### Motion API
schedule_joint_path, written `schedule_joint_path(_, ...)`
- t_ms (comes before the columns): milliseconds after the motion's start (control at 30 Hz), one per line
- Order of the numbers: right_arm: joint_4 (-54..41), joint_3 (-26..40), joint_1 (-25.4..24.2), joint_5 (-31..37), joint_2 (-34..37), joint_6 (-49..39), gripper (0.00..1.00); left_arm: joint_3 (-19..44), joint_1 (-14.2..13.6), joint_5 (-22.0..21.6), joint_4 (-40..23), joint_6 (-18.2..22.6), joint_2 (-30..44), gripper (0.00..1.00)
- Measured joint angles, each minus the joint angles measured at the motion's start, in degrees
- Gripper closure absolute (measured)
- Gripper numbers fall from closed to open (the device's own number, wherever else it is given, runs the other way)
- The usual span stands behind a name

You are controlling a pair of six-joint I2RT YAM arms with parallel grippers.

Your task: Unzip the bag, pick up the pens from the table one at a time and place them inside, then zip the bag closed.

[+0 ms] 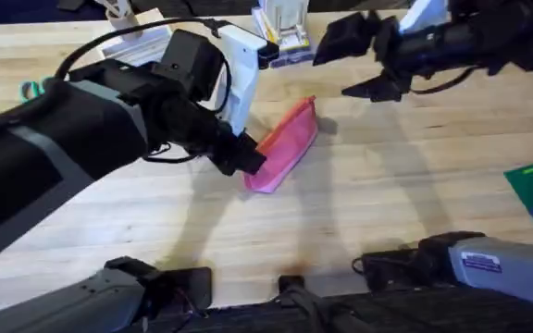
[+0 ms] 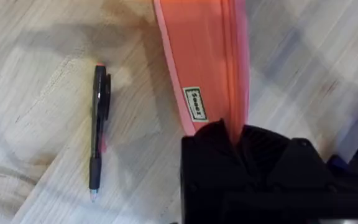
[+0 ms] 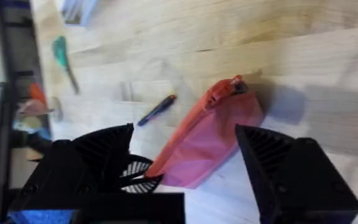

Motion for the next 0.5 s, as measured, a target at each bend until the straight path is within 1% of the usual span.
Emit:
schedule_joint_path(67, -0.03, 0.00, 2.63, 4.71, -0.01, 0.02, 0.004, 0.00, 0.00, 0.00, 0.00, 0.00, 0.00, 0.959)
schedule_joint_path(100, -0.01, 0.00, 6.31, 11.27, 0.01, 0.20, 0.004, 0.00, 0.00, 0.00, 0.00, 0.00, 0.00, 0.959)
schedule_joint_path(200, 0.34, 0.00, 9.82, 18.10, 0.01, 0.44, 0.004, 0.00, 0.00, 0.00, 0.00, 0.00, 0.00, 0.959)
schedule_joint_path(333, 1.75, 0.00, 12.98, 25.16, 0.01, 2.68, 0.004, 0.00, 0.00, 0.00, 0.00, 0.00, 0.00, 0.959)
schedule_joint_path(500, 2.02, 0.00, 14.34, 29.54, 0.04, 8.70, 0.004, 0.00, 0.00, 0.00, 0.00, 0.00, 0.00, 0.959)
